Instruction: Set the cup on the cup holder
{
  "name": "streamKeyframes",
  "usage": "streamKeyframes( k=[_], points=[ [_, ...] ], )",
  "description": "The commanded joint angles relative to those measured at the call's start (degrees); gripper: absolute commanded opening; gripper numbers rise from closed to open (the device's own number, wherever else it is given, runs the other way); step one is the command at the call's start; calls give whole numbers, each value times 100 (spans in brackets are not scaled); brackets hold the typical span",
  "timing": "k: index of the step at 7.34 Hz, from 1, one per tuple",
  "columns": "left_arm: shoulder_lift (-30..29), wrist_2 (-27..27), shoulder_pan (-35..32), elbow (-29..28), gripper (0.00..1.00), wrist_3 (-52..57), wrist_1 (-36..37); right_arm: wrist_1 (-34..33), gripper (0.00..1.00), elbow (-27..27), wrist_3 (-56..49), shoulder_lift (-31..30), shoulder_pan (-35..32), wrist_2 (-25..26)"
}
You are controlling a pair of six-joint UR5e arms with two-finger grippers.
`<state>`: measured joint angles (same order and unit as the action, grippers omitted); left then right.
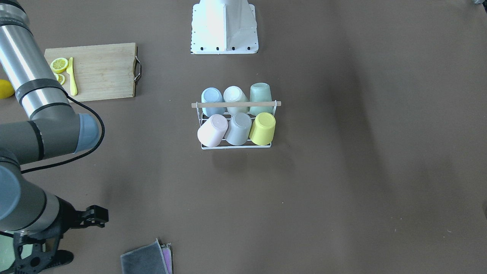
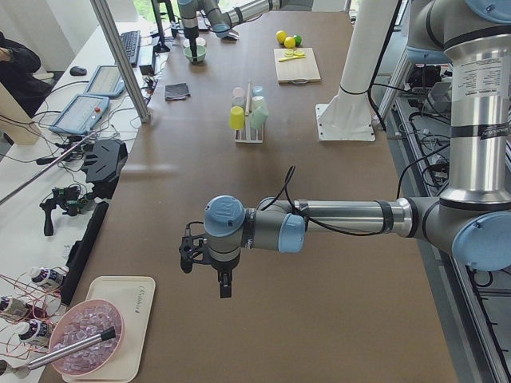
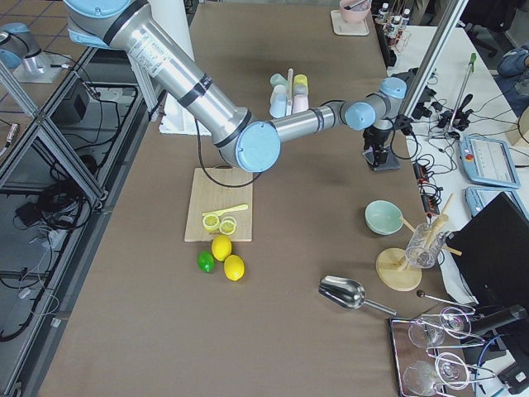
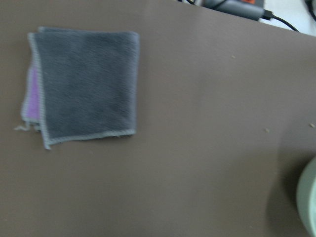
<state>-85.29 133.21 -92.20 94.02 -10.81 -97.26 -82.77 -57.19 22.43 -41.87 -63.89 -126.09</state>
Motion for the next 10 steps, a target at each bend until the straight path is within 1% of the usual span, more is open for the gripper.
streamKeyframes(
  k=[1, 2, 3, 4, 5, 6, 7, 8, 9, 10],
  points=[
    [-5, 169, 0, 11, 98, -44, -12, -1227, 100, -351, -642, -547, -788, -843],
    [-66, 318, 9, 3, 98, -44, -4, -1650, 100, -1346, -644, -1185, -887, -873],
    [-232, 329, 27, 20, 98, -53, 14, -2159, 100, -2374, -618, -1775, -888, -804],
    [-451, 320, 227, 159, 98, -44, 554, -2660, 100, -3211, -609, -2329, -966, -803],
    [-706, 259, 351, 178, 98, 17, 1133, -2961, 100, -4264, -574, -3152, -967, -751],
    [-648, 258, 352, 161, 98, 35, 1113, -2964, 100, -4770, -626, -3778, -1037, -707],
    [-603, 215, 352, 161, 98, 35, 1095, -2912, 100, -4819, -844, -4141, -1238, -707],
    [-464, 101, 343, 169, 98, 235, 1087, -2894, 100, -4784, -1664, -4363, -1440, -689],
    [-254, 118, 352, 161, 98, 690, 999, -2877, 100, -4741, -2446, -4669, -1712, -602],
    [-260, 109, 352, 152, 98, 677, 1016, -2876, 100, -4583, -3446, -4968, -2027, -488]
  ],
)
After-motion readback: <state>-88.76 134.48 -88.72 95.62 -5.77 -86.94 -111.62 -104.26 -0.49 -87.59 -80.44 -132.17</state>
